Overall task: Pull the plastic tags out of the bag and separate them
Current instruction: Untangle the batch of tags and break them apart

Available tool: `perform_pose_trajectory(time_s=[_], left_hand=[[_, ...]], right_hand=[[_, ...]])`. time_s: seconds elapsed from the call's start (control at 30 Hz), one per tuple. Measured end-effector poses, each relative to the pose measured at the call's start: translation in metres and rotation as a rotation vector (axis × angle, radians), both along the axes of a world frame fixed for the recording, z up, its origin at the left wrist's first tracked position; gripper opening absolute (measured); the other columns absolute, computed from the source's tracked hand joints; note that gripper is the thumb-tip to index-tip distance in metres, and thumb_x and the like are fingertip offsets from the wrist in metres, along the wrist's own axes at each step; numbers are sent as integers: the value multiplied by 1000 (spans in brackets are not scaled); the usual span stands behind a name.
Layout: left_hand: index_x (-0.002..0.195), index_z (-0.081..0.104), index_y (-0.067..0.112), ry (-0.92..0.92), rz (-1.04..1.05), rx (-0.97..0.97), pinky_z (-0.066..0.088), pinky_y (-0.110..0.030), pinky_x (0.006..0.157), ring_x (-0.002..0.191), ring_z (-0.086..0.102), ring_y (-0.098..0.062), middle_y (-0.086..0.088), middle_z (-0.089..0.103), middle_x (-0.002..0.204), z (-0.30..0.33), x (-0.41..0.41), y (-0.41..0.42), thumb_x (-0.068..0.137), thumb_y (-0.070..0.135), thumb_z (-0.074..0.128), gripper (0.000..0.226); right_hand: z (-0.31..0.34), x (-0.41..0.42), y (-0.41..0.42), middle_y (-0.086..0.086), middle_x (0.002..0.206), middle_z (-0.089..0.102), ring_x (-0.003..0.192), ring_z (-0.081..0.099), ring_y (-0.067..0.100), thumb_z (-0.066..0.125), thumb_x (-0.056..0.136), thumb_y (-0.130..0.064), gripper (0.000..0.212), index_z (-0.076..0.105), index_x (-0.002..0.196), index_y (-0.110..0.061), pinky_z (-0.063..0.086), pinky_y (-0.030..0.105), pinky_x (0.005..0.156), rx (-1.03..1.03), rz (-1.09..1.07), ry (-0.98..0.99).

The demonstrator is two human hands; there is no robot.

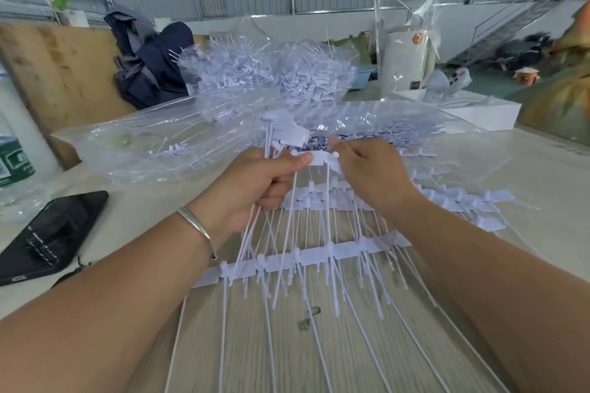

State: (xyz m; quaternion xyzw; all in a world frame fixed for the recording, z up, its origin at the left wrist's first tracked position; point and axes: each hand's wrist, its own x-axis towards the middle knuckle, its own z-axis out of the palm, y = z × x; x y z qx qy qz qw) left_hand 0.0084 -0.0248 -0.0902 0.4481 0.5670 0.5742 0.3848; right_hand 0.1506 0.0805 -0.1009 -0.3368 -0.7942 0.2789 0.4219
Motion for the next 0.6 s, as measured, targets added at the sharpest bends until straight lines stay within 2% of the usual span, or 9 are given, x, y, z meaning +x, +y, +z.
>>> perform_pose_trajectory(time_s=[0.07,0.17,0.27,0.33,0.4,0.47,0.53,0.6], left_hand=[[56,35,23,-30,-55,40,18,-14,35,34,18,-7,9,26,43,3,3,-1,70,29,74,42],[49,44,24,-47,-185,94,17,-14,35,34,16,-5,10,24,43,4,11,-2,74,29,70,37],[56,58,24,-2,-260,101,13,-17,38,37,14,-7,8,24,45,1,22,-3,79,31,66,25],[61,61,25,47,-248,105,15,-16,38,38,14,-8,6,23,45,-1,25,-3,80,33,65,21],[68,62,24,105,-211,110,17,-15,38,38,15,-8,6,23,44,-2,26,-3,80,35,65,16],[74,63,20,123,-181,111,17,-15,39,38,16,-9,6,24,44,-1,23,-4,81,35,66,17],[69,62,22,96,-132,115,19,-16,39,39,17,-11,5,26,47,0,19,-3,78,35,70,18],[66,57,22,56,-48,126,20,-16,38,39,19,-10,6,28,49,1,14,-2,78,32,74,23]], right_hand=[[2,-1,-4,-2,45,36,46,37,17,44,97,-47,57,32,50,-16,31,26,53,-133,64,78],[3,-4,-14,-3,42,42,39,39,9,40,99,-47,60,42,48,-16,34,18,44,-314,186,217],[2,-11,-23,-11,38,38,36,35,1,42,102,-17,50,40,52,-15,32,14,41,-418,327,439],[1,-10,-24,-13,38,35,39,33,1,41,100,-7,46,35,56,-15,30,18,45,-401,336,483],[0,-9,-23,-10,45,32,50,29,11,43,100,-12,47,32,54,-16,25,27,55,-321,298,440],[0,-8,-21,0,55,31,60,29,18,42,101,-24,47,33,56,-15,26,34,60,-263,263,392],[1,-8,-19,6,57,32,59,31,18,41,101,-38,51,36,56,-14,28,31,58,-192,194,344],[2,-7,-16,3,52,31,49,30,13,42,98,-46,56,33,52,-16,25,26,50,-108,92,279]])
